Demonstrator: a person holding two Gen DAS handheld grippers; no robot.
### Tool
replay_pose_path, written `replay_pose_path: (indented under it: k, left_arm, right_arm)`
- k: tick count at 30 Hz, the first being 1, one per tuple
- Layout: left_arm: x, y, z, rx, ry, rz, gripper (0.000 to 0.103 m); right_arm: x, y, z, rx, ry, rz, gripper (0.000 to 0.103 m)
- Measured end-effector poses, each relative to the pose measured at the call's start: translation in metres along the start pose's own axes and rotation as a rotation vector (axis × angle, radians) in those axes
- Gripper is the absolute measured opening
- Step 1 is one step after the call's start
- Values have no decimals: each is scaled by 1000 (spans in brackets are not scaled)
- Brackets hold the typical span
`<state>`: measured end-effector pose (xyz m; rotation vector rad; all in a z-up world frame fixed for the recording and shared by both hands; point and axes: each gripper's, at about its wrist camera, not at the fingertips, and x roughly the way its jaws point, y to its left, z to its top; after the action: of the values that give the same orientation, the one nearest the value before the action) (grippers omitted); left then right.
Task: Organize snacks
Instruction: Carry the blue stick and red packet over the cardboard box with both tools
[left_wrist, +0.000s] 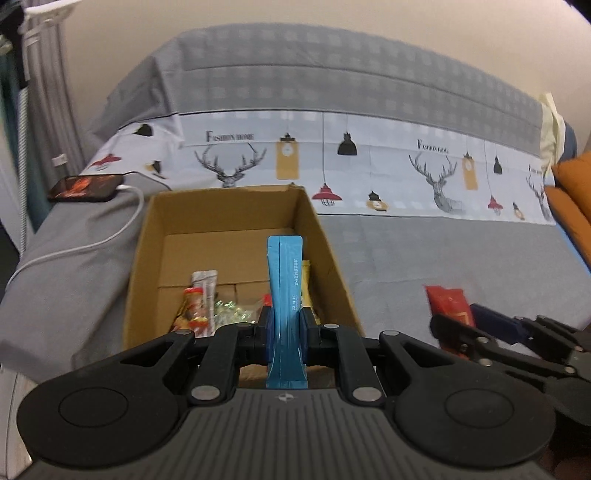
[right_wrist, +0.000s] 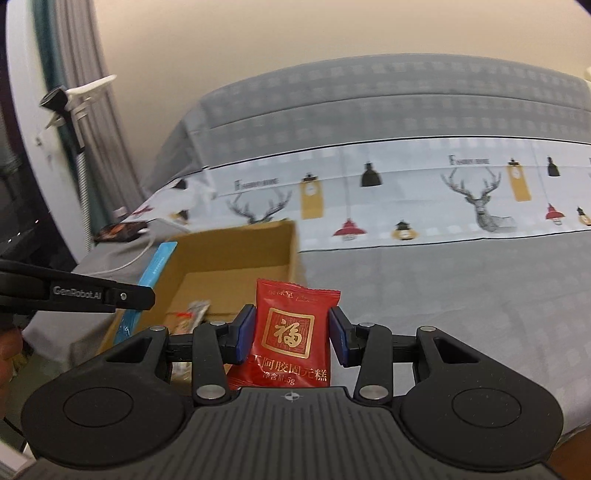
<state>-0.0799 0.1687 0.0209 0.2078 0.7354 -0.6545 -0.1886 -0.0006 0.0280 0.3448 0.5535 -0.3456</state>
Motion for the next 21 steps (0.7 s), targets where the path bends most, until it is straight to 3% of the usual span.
replay_pose_path:
  k: [7, 17, 21]
  left_arm:
    - [-36, 21, -15, -47, -50, 0, 15]
    - [-68, 39, -19, -80, -110, 41, 15]
    - [-65, 40, -24, -110, -92, 32, 15]
  right_arm:
    - [-21, 40, -7, -67, 6, 26, 45]
    - [-42, 62, 4, -75, -65, 66, 45]
    - [-41, 63, 2, -114, -44, 76, 45]
